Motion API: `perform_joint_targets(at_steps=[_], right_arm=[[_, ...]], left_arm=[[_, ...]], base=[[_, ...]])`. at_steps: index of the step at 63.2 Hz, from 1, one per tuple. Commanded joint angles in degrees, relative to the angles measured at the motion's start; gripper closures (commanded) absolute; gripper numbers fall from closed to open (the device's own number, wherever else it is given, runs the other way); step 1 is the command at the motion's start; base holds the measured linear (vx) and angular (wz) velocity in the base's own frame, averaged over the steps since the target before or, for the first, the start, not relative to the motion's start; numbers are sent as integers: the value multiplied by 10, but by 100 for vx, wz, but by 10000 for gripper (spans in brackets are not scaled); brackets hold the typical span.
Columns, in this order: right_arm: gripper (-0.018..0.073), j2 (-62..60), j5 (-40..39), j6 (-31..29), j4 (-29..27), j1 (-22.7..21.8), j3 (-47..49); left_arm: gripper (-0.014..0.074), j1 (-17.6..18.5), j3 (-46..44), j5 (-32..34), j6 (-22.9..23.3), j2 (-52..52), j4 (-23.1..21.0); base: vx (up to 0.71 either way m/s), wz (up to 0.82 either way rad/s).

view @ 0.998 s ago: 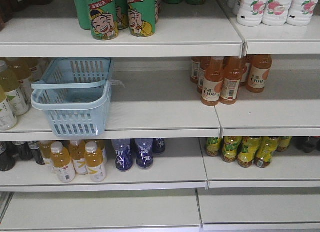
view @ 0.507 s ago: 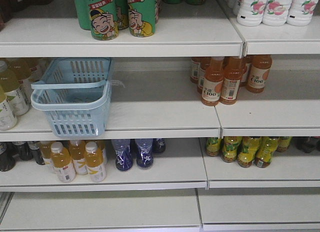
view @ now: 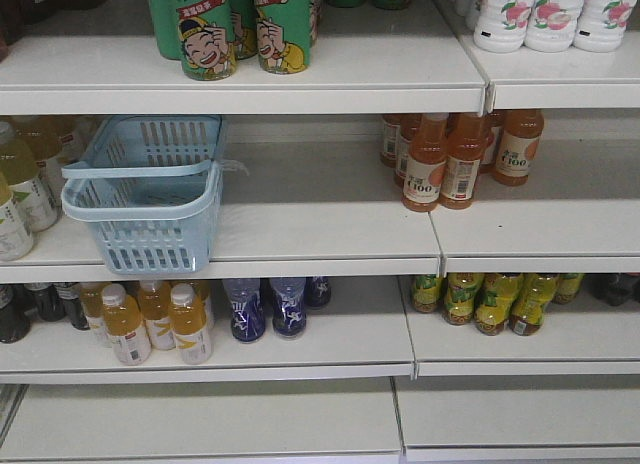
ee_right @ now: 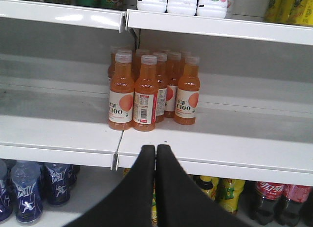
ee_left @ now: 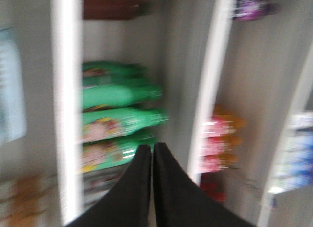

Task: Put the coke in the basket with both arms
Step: 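Move the left gripper up toward the light-blue basket handle, then lower the open left gripper around the basket handle and close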

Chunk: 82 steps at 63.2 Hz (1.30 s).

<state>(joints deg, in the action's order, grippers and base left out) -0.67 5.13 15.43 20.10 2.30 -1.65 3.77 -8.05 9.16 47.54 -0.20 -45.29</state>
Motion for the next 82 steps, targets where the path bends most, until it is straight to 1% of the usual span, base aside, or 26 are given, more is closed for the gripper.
perform_joint_targets(at_steps=[1, 7, 10, 13, 16, 19, 22, 29, 38, 55, 60, 64, 71, 77, 82], right_arm=[[564, -6, -39, -6, 6, -4, -10], [564, -6, -39, -6, 6, -4, -10], [564, -6, -39, -6, 6, -4, -10], [564, -6, -39, -6, 6, -4, -10], [564, -6, -39, -6, 6, -4, -10], [564, -6, -39, -6, 6, -4, -10], [564, -6, -39, -6, 6, -4, -10], [564, -6, -39, -6, 6, -4, -10], [564, -6, -39, -6, 6, -4, -10], [564, -6, -39, -6, 6, -4, -10], [564, -6, -39, -6, 6, -4, -10], [564, -6, -39, -6, 6, -4, -10], [564, -6, -39, -6, 6, -4, -10], [564, -6, -39, -6, 6, -4, -10], [564, -6, -39, -6, 6, -4, -10]], left_arm=[[602, 3, -87, 53, 3, 38, 81], [602, 3, -165, 51, 7, 94, 152], [602, 3, -205, 50, 7, 132, 197], [602, 3, -248, 50, 7, 167, 254], [602, 3, -281, 46, 7, 209, 298], [602, 3, -310, 34, 7, 245, 337], [602, 3, -326, 22, 9, 279, 358], [602, 3, -335, 12, 9, 358, 360], [602, 3, -335, -24, 9, 448, 360], [602, 4, -335, -81, 8, 550, 360], [602, 4, -335, -74, 8, 579, 360], [602, 5, -335, -49, 9, 603, 355], [602, 21, -335, 8, 21, 644, 320], [602, 38, -335, 14, 35, 675, 321], [602, 54, -335, 6, 43, 693, 336]], base=[[0, 0], [0, 0], [0, 0], [0, 0], [0, 0], [0, 0], [0, 0], [0, 0], [0, 0], [0, 0], [0, 0], [0, 0], [0, 0], [0, 0], [0, 0]])
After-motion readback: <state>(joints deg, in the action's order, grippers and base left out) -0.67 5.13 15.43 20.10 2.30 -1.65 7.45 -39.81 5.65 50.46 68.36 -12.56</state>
